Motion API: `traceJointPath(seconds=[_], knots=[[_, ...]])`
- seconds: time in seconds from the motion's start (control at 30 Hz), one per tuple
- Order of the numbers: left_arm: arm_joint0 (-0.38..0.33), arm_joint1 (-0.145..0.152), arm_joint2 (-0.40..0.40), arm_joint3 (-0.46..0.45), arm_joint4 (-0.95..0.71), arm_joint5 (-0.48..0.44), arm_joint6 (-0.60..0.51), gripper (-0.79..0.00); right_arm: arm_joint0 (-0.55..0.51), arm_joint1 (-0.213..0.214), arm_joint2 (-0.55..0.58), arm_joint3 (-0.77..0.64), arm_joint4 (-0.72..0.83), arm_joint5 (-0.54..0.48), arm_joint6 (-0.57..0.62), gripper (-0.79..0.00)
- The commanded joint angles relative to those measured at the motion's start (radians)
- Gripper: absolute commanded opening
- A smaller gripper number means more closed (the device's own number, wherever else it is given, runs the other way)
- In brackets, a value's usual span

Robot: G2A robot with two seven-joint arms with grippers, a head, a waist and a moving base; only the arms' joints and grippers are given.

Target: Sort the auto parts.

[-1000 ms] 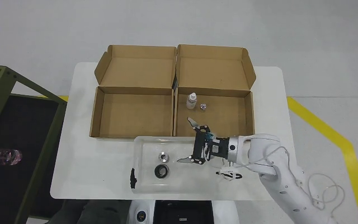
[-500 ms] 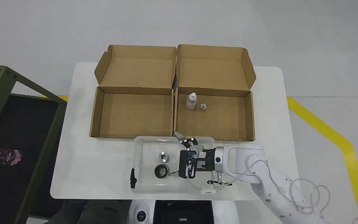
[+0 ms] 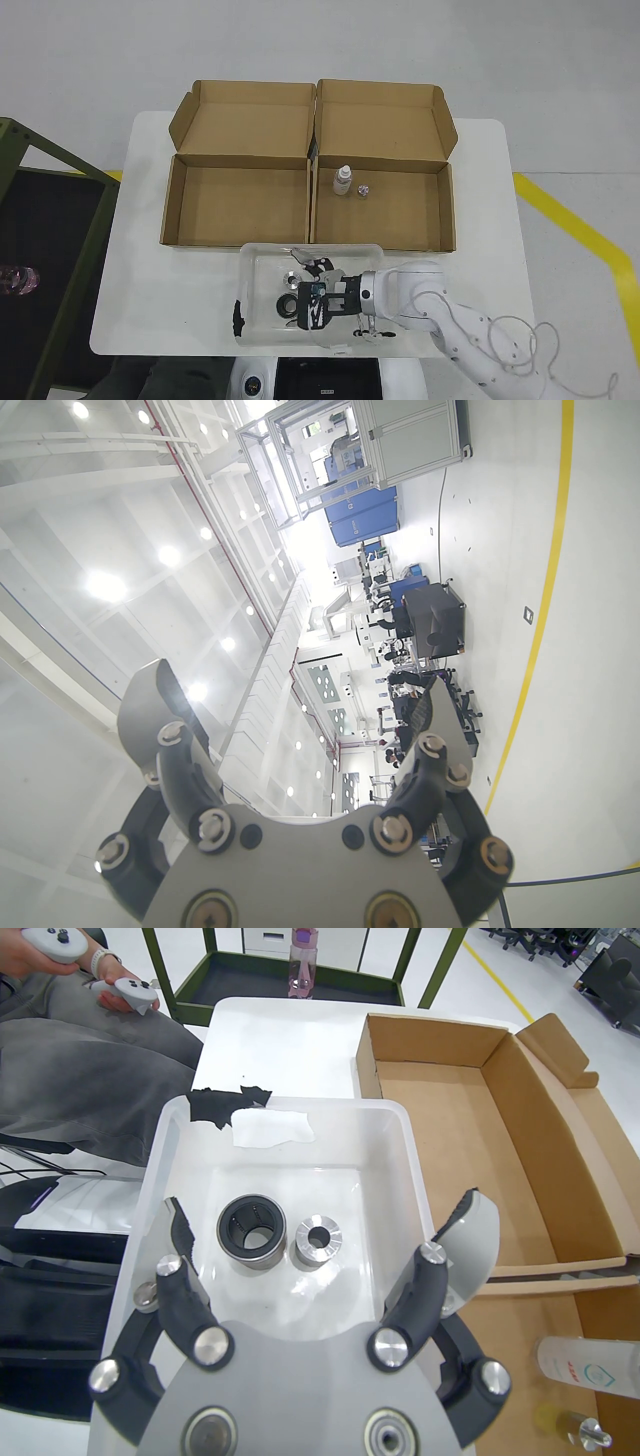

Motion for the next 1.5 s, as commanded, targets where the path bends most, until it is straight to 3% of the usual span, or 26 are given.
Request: traceJointPath(seconds=[0.0,0.13,0.27,0.77,1.47], knots=[[0.0,0.0,0.0,0.0,0.0,0.0,0.0,0.0,0.009,-0.004,-0.007,0.014,0.012,0.001,0.004,-0.151],[0.0,0.0,0.0,0.0,0.0,0.0,0.0,0.0,0.022,-0.008,-0.007,0.039,0.035,0.007,0.01,-0.32],[0.0,0.0,0.0,0.0,0.0,0.0,0.0,0.0,0.024,-0.008,0.007,0.055,0.045,0.016,0.018,-0.394],[0.0,0.0,0.0,0.0,0.0,0.0,0.0,0.0,0.013,-0.002,0.035,0.097,0.0,0.04,0.053,-0.413],[0.0,0.0,0.0,0.0,0.0,0.0,0.0,0.0,0.097,-0.052,-0.094,0.185,-0.051,0.081,0.092,-0.406]])
